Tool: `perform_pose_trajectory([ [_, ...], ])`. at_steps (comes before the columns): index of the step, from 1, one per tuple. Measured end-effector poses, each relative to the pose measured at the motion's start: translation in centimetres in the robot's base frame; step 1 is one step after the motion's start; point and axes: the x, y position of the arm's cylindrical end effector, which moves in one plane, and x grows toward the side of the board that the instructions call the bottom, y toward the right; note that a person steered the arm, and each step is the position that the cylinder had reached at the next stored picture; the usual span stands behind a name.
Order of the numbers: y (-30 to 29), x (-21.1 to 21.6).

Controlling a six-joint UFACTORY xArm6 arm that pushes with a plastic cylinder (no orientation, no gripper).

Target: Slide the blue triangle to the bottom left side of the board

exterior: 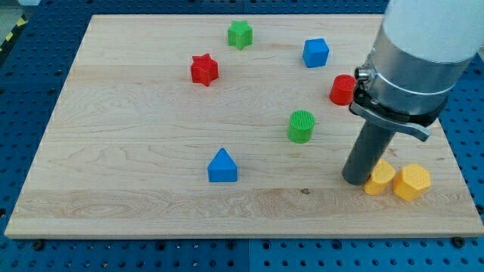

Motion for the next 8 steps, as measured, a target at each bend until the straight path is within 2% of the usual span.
perform_pose_trajectory([
  [1,-2.2,0.0],
  [2,-7.0,0.0],
  [5,-8.6,0.0],
  [7,-14.7,-1.9],
  [8,-15.5,-2.1],
])
